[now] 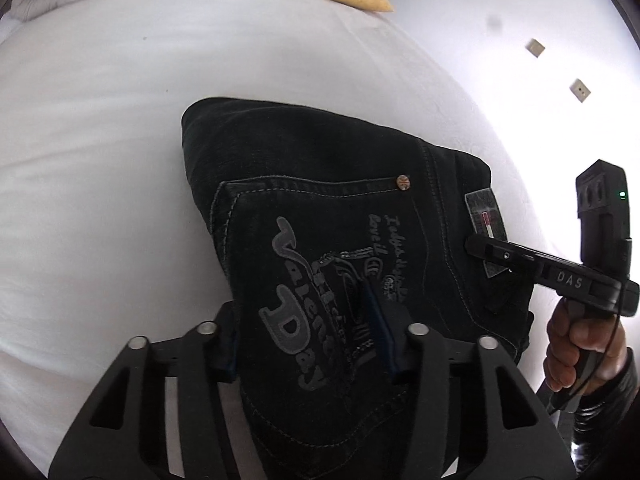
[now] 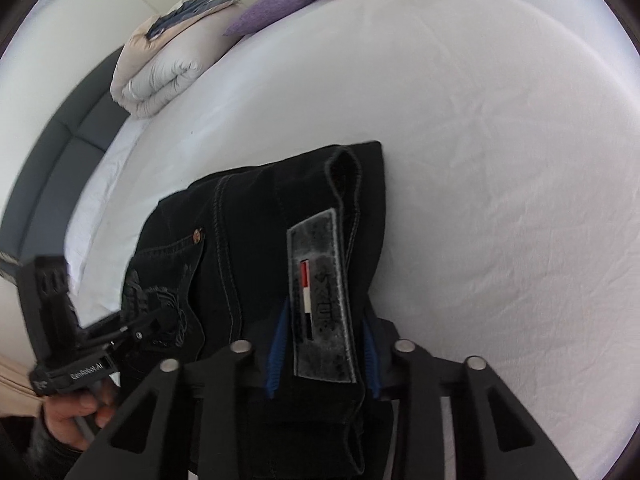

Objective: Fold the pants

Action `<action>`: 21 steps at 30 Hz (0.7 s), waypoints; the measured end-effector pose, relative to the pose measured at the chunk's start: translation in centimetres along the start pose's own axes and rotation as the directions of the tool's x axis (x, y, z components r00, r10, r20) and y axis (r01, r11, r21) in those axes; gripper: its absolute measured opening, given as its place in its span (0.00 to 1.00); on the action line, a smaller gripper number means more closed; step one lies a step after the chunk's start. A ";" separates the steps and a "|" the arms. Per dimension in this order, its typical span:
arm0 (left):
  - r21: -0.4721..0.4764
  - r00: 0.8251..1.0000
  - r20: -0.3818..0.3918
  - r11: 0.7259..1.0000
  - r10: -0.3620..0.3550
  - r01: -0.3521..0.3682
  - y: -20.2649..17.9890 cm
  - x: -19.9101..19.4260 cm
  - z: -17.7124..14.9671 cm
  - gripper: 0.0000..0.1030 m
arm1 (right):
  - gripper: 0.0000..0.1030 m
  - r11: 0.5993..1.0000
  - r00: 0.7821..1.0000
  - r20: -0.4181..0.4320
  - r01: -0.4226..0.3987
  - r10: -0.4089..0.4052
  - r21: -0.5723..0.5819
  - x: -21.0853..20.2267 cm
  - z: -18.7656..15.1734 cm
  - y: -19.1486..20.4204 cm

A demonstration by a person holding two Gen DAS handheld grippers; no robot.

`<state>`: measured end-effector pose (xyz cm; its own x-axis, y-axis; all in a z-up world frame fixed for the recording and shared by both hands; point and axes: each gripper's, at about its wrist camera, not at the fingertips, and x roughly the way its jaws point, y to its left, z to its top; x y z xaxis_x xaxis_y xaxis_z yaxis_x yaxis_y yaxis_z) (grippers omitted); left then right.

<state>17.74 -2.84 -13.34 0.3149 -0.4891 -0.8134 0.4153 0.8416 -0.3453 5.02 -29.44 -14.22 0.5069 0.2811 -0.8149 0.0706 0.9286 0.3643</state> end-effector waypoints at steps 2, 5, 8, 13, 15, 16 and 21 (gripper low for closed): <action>0.014 1.000 0.013 1.000 0.011 -0.011 -0.2 -0.4 0.0 0.32 | 0.24 0.997 0.998 0.017 0.058 -0.057 -0.049 -0.3 -0.2 1.3; 0.014 1.000 0.029 1.000 0.008 -0.009 -0.1 -0.9 0.1 0.26 | 0.20 0.986 0.991 0.058 0.130 -0.125 -0.103 -1.0 -0.6 3.3; 0.026 0.999 0.043 1.000 0.008 -0.009 0.0 -1.3 0.0 0.23 | 0.18 0.979 0.985 0.091 0.159 -0.147 -0.132 -1.9 -0.8 4.8; 0.037 0.997 0.073 0.999 -0.005 0.003 0.4 -3.6 0.1 0.20 | 0.16 0.974 0.981 0.134 0.159 -0.138 -0.159 -3.7 -0.6 7.2; 0.040 0.996 0.089 0.999 -0.001 -0.002 0.8 -4.6 0.3 0.20 | 0.16 0.973 0.981 0.143 0.153 -0.129 -0.172 -4.0 -0.3 8.2; 0.039 0.995 0.100 0.999 0.004 -0.008 1.1 -5.3 0.4 0.20 | 0.16 0.974 0.982 0.147 0.145 -0.120 -0.175 -4.1 -0.1 8.7; 0.037 0.989 0.143 0.998 0.043 -0.048 4.0 -8.0 1.8 0.20 | 0.15 0.979 0.987 0.148 0.096 -0.069 -0.182 -3.3 1.5 10.8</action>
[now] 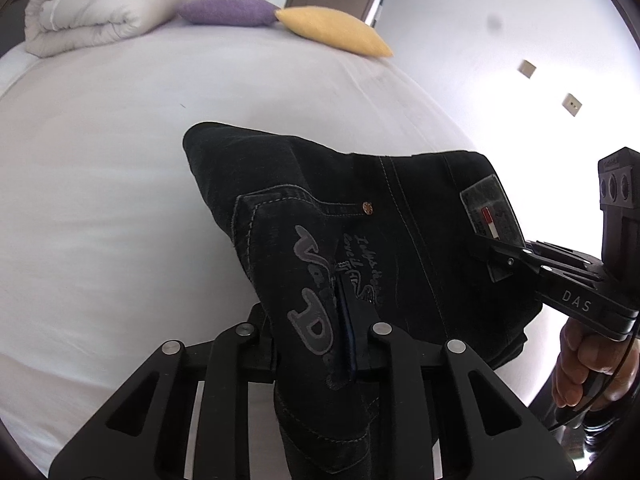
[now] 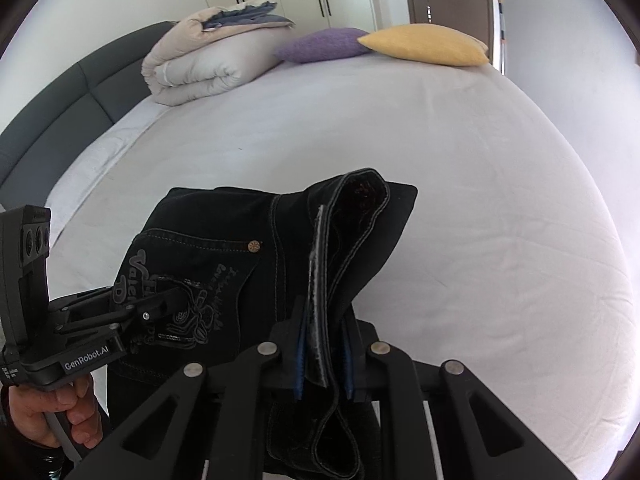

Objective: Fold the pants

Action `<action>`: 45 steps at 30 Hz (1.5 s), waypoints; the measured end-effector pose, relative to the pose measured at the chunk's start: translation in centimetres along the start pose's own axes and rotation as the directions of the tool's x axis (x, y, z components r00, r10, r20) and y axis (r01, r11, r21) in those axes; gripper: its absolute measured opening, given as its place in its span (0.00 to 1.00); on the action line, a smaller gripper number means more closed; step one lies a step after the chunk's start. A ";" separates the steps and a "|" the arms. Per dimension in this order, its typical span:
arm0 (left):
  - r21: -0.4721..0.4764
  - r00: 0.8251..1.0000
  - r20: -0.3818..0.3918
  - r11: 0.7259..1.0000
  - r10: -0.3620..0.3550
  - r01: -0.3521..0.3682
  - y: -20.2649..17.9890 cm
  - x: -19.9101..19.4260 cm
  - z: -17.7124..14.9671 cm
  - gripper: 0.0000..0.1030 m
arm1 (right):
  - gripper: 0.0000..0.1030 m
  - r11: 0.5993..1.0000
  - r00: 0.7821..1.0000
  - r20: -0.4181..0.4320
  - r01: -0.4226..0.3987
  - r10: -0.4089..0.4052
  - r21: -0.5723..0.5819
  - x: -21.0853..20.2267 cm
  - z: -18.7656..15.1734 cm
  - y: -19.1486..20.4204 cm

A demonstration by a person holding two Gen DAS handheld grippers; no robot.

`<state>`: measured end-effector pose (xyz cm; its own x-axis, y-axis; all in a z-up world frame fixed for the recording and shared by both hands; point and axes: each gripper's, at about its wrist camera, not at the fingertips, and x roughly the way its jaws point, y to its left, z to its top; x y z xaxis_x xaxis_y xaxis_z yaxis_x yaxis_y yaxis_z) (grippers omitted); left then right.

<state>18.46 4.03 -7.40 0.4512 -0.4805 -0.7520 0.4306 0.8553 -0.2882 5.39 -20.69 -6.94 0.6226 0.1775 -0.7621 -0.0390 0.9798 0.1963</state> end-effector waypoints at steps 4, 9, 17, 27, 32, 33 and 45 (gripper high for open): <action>0.017 0.999 0.016 0.999 0.038 -0.038 2.7 -0.6 2.2 0.20 | 0.15 0.999 0.999 0.004 -0.051 0.051 0.015 1.6 2.0 1.1; 0.038 0.999 0.004 0.998 0.047 -0.047 4.8 1.2 4.2 0.20 | 0.15 0.990 0.994 -0.009 -0.106 0.107 0.096 4.4 4.1 -0.2; -0.009 0.998 -0.046 0.999 0.051 -0.052 7.1 7.0 4.1 0.37 | 0.34 0.981 0.994 -0.076 -0.060 0.075 0.184 9.2 3.4 -4.4; -0.026 0.995 0.027 0.995 0.099 -0.098 8.4 5.5 -0.5 0.68 | 0.70 0.986 0.999 0.041 -0.028 0.021 0.162 7.5 -0.7 -4.7; -0.015 0.988 0.052 0.989 0.148 -0.148 7.4 4.2 -2.9 0.74 | 0.76 0.993 0.997 0.043 0.056 -0.061 0.107 5.2 -3.1 -3.3; -0.010 0.985 0.060 0.987 0.160 -0.160 7.3 3.6 -3.6 0.74 | 0.78 0.992 0.996 0.049 0.067 -0.072 0.103 4.6 -3.7 -3.1; -0.005 0.898 0.280 0.936 0.340 -0.353 2.4 -7.2 -10.1 0.77 | 0.79 0.977 0.960 0.190 0.188 -0.205 0.103 -4.9 -10.5 -1.7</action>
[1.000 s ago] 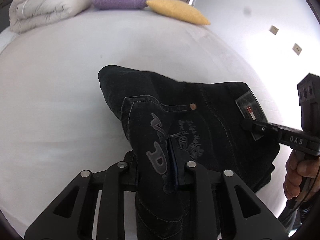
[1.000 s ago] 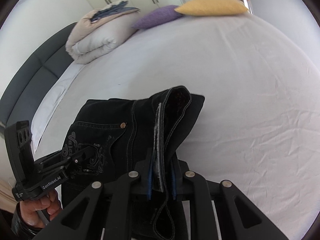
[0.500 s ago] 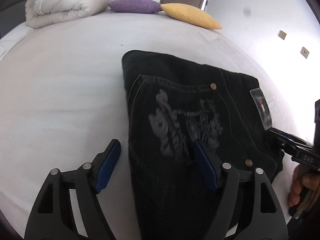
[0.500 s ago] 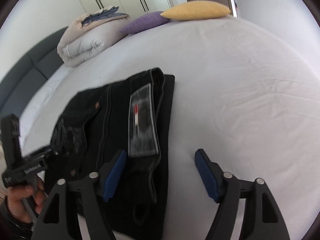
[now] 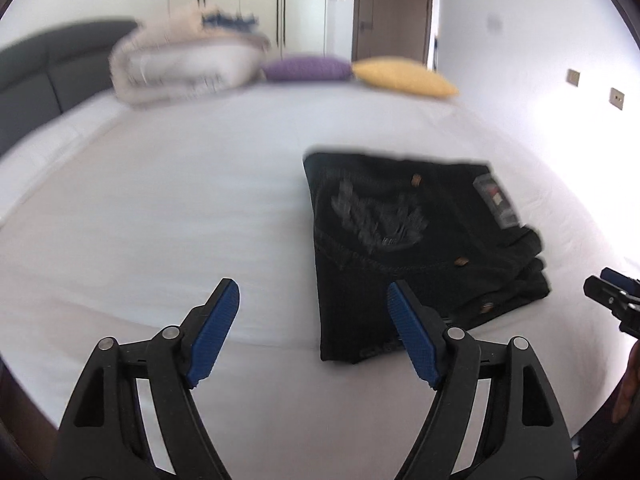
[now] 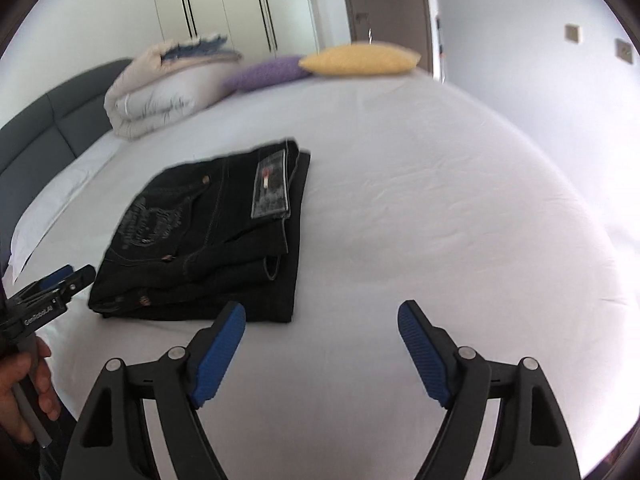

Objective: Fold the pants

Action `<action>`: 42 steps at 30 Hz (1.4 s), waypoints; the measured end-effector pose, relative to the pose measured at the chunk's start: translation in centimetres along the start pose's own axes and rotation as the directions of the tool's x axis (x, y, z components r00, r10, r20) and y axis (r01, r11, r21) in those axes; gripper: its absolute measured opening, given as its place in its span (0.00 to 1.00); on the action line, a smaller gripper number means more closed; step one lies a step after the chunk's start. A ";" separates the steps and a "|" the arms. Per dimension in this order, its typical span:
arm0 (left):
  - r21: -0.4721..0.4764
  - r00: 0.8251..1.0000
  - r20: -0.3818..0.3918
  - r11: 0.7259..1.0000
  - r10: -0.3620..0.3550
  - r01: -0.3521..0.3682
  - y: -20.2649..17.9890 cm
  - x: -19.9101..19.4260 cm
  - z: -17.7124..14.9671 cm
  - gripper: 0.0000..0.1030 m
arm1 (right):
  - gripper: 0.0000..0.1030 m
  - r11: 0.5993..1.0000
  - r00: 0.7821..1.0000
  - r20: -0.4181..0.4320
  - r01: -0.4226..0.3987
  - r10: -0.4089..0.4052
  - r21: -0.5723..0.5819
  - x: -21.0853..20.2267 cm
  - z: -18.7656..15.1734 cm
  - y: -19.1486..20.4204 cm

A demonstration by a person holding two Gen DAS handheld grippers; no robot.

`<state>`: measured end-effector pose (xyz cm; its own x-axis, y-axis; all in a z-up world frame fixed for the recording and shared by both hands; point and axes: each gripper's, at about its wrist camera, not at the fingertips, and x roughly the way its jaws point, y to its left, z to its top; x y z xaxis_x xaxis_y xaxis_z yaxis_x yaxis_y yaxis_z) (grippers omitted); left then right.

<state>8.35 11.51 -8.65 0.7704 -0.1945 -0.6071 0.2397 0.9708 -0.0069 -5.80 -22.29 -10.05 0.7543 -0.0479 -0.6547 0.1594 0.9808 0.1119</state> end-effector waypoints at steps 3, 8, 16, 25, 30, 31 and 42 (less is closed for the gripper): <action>0.031 0.984 0.148 0.994 0.103 -0.108 -1.3 -5.3 0.7 0.98 | 0.79 1.000 0.997 0.076 0.020 -0.019 -0.003 -2.4 -0.3 0.5; 0.010 0.909 0.392 0.988 0.139 -0.156 -2.6 -13.8 2.5 1.00 | 0.95 0.998 0.966 0.251 0.058 -0.063 0.029 -7.0 0.2 0.8; -0.054 0.905 0.411 0.993 0.114 -0.101 -2.7 -19.9 3.0 1.00 | 1.00 0.985 0.821 0.551 0.173 -0.151 0.012 -15.6 1.9 2.4; -0.028 0.964 0.218 0.989 0.151 -0.148 -3.6 -19.5 2.8 1.00 | 1.00 0.989 0.863 0.495 0.143 -0.101 -0.047 -18.7 3.4 3.9; -0.013 0.985 0.070 0.987 0.159 -0.158 -4.1 -16.3 1.7 1.00 | 1.00 0.992 0.930 0.351 0.125 -0.108 -0.025 -16.2 2.6 3.5; -0.019 0.988 0.053 0.989 0.146 -0.145 -4.0 -15.6 1.6 1.00 | 1.00 0.992 0.936 0.336 0.124 -0.108 -0.026 -15.8 2.4 3.5; -0.055 0.995 -0.060 0.995 0.084 -0.087 -2.9 -11.2 -0.1 1.00 | 1.00 0.983 0.965 0.207 0.174 -0.160 -0.052 -13.1 1.5 4.6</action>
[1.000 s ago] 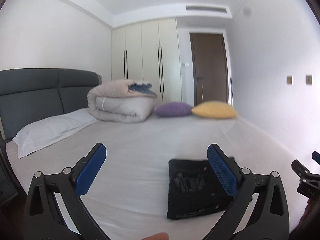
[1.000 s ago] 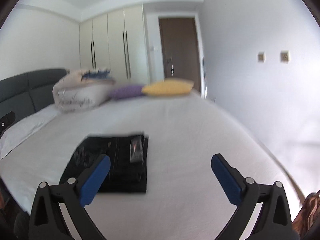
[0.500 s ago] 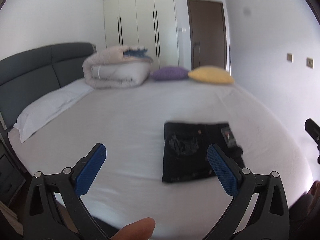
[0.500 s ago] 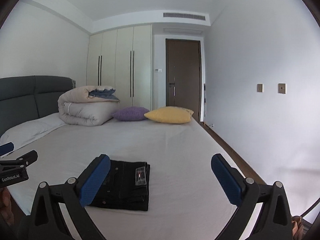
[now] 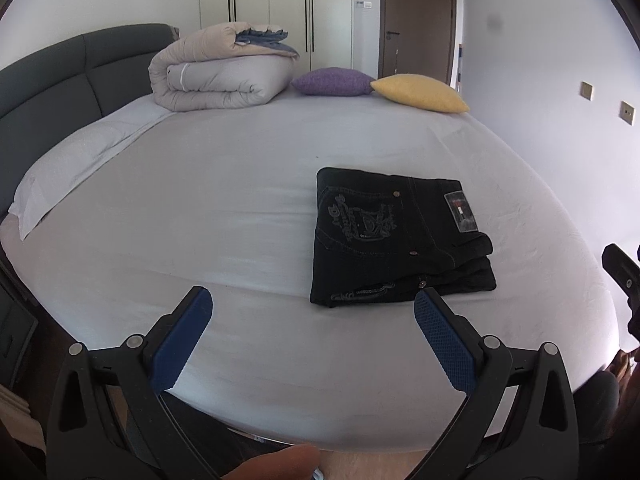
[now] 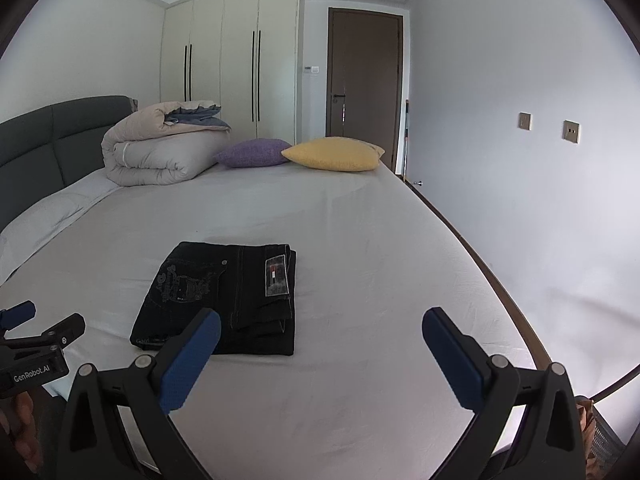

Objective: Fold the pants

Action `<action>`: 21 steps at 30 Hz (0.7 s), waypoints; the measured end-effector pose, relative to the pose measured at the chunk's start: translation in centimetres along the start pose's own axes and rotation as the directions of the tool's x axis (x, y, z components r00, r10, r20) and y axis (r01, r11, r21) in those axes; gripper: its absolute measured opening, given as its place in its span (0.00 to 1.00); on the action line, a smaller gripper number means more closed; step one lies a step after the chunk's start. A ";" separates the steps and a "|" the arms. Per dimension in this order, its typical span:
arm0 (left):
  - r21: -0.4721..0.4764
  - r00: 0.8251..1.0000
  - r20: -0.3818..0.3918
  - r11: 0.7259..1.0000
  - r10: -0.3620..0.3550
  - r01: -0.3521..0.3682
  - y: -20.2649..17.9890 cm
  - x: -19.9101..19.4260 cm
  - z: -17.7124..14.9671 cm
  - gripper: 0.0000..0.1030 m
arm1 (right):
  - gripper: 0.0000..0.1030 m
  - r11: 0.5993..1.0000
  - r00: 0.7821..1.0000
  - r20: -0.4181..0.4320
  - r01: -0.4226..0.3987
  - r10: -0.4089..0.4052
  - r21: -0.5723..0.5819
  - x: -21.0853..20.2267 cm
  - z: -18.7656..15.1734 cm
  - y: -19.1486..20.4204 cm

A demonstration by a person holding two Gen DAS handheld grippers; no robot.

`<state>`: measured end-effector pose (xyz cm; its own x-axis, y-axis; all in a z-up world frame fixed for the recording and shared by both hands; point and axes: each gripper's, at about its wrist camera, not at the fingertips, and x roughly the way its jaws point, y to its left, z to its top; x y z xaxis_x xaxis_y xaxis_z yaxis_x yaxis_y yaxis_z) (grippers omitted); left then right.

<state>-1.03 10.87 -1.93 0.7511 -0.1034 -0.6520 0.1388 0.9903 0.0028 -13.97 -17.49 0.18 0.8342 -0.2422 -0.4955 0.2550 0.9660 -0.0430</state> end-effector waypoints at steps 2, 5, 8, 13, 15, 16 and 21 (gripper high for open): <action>-0.007 1.000 -0.013 1.000 -0.002 0.002 0.3 0.7 -0.1 1.00 | 1.00 1.000 1.000 -0.019 -0.006 0.006 -0.009 0.4 -0.3 0.4; -0.011 0.999 -0.035 1.000 -0.002 0.002 0.4 1.8 -0.4 1.00 | 1.00 1.000 0.999 -0.050 -0.017 0.016 -0.022 1.1 -0.8 1.1; -0.015 0.998 -0.056 1.000 -0.008 0.007 0.5 2.7 -0.7 1.00 | 1.00 0.999 0.997 -0.074 -0.030 0.028 -0.026 1.7 -1.4 1.7; -0.013 0.997 -0.075 1.000 -0.006 0.005 0.6 3.8 -1.2 1.00 | 1.00 0.999 0.994 -0.105 -0.043 0.041 -0.017 2.5 -1.9 2.0; -0.015 0.996 -0.086 1.000 -0.006 0.004 0.6 4.1 -1.4 1.00 | 1.00 0.999 0.992 -0.118 -0.045 0.043 -0.014 2.8 -2.0 2.0; -0.016 0.996 -0.093 1.000 -0.008 0.007 0.5 4.3 -1.6 1.00 | 1.00 0.999 0.991 -0.123 -0.046 0.044 -0.011 2.9 -2.1 2.0; -0.002 0.994 -0.108 1.000 -0.009 0.009 0.0 4.8 -2.0 1.00 | 1.00 0.999 0.989 -0.141 -0.043 0.042 0.000 3.3 -2.5 1.7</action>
<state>1.32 10.60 -6.60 0.6758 -0.1019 -0.7300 0.1441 0.9896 -0.0048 -12.00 -16.40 -3.72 0.7669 -0.1860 -0.6142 0.2188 0.9755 -0.0222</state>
